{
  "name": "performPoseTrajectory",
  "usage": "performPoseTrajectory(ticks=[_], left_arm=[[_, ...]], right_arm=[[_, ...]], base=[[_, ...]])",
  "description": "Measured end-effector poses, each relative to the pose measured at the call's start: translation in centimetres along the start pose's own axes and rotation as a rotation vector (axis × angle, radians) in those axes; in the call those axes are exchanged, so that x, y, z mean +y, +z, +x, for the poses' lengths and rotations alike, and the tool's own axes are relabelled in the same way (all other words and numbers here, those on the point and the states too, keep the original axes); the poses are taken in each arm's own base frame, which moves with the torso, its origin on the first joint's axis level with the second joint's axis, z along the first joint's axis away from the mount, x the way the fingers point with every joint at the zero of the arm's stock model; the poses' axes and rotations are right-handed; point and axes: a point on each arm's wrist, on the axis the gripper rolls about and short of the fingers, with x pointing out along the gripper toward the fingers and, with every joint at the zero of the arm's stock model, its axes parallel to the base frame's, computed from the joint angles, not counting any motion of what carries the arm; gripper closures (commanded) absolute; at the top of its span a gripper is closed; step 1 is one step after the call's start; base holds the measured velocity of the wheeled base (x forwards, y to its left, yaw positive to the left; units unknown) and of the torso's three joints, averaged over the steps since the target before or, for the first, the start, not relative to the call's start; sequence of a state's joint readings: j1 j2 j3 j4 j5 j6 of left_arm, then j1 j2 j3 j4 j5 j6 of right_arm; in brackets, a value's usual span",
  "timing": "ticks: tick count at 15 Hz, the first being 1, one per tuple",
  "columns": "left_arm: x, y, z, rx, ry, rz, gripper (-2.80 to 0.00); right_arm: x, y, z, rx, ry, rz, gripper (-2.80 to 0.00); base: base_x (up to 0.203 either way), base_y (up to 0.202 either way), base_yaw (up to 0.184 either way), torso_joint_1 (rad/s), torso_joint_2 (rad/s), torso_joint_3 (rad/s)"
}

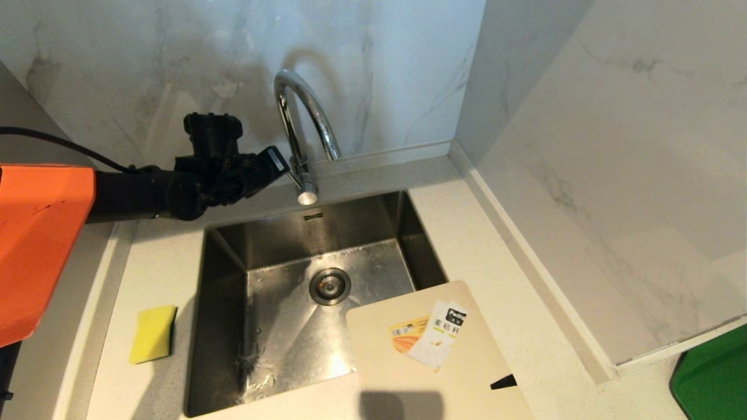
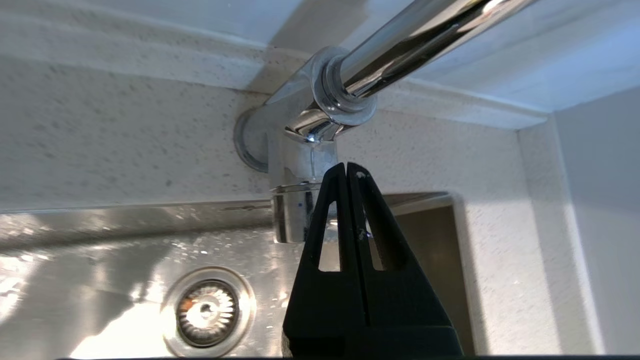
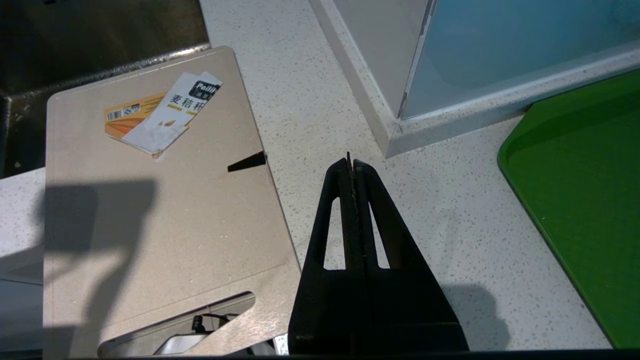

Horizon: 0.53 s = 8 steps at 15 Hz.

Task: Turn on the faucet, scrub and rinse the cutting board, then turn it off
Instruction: Turn on the tap

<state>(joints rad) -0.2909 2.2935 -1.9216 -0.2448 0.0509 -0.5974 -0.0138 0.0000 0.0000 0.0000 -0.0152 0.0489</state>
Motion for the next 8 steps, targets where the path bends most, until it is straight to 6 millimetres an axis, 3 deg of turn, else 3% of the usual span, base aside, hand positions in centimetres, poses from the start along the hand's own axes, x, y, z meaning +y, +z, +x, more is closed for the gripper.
performPoseTrajectory(ticks=[8], left_arm=[[-0.42,-0.97,0.86,0.015,-0.009,-0.055,0.0]], right_arm=[[0.0,0.0,0.0,0.0,0.0,0.0,0.0]], base=[[0.0,0.0,0.0,0.0,0.0,0.0]])
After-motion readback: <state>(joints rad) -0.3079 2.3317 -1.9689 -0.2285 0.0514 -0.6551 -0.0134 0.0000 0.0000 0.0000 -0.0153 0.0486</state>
